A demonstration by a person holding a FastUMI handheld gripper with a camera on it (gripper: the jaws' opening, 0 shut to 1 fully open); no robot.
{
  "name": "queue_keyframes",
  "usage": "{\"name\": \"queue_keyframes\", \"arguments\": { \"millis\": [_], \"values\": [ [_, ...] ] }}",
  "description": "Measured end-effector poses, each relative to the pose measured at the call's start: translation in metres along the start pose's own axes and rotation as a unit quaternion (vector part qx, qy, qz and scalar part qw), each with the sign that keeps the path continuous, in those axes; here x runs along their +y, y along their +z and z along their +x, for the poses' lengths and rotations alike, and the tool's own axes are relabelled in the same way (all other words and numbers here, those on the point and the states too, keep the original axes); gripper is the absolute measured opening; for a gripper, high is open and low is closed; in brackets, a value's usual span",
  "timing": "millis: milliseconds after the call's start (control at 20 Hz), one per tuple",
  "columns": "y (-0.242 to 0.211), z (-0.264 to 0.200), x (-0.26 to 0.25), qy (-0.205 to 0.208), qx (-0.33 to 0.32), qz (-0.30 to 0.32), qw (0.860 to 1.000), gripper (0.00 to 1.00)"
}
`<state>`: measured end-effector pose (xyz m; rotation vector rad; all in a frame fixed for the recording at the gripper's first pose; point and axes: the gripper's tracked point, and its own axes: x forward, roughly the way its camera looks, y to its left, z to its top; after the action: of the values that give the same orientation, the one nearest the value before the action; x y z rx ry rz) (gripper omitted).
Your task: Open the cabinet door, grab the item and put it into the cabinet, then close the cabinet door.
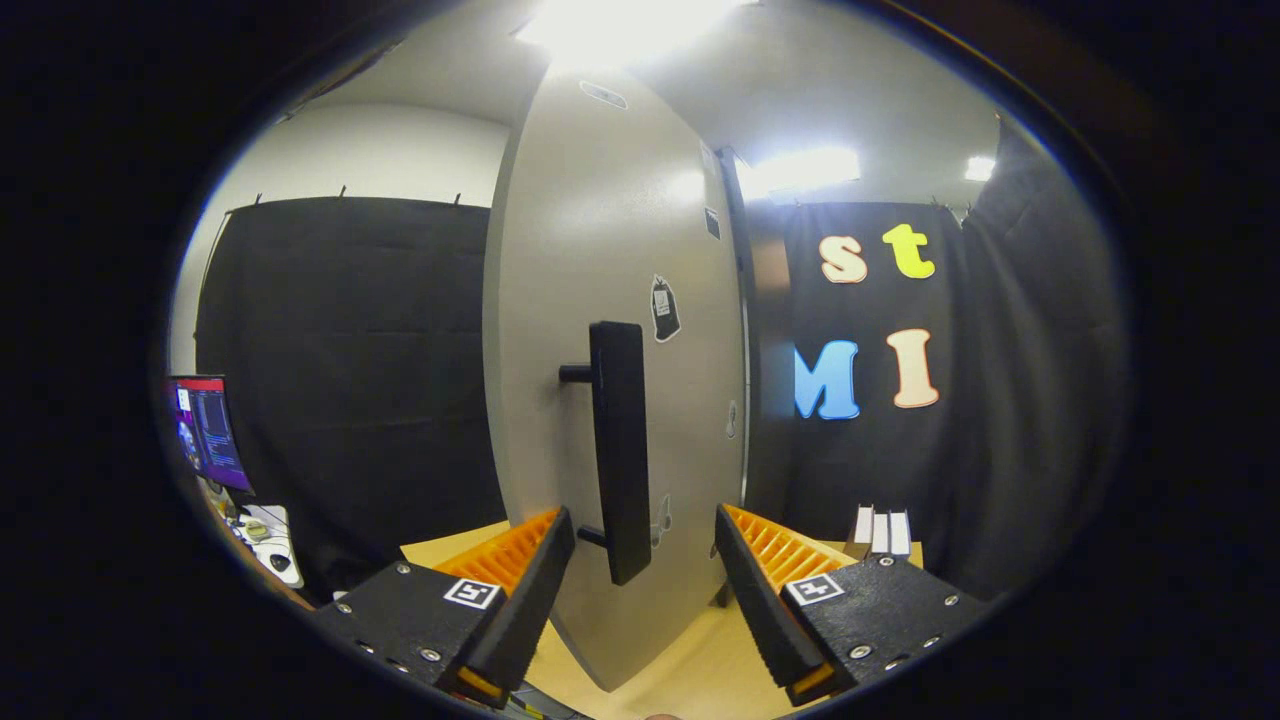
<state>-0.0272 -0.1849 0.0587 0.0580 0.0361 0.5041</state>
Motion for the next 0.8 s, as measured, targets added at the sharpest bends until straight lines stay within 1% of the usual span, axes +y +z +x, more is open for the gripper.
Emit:
{"name": "queue_keyframes", "arguments": {
  "millis": [50, 100, 150, 250, 350, 550, 650, 800],
  "values": [
    [-0.004, -0.002, -0.001, -0.018, 0.001, -0.007, 1.000, 0.91],
    [-0.008, -0.005, -0.001, -0.037, 0.002, -0.010, 0.999, 0.92],
    [-0.012, -0.008, 0.001, -0.054, 0.000, -0.003, 0.999, 0.92],
    [-0.021, -0.016, 0.009, -0.072, -0.010, 0.021, 0.997, 0.92],
    [-0.041, -0.025, 0.010, -0.113, -0.008, 0.035, 0.993, 0.92],
    [-0.095, -0.037, 0.035, -0.194, -0.012, 0.078, 0.978, 0.93],
    [-0.131, -0.038, 0.054, -0.237, -0.012, 0.078, 0.968, 0.93],
    [-0.190, -0.034, 0.093, -0.287, -0.019, 0.078, 0.955, 0.94]
  ]
}}
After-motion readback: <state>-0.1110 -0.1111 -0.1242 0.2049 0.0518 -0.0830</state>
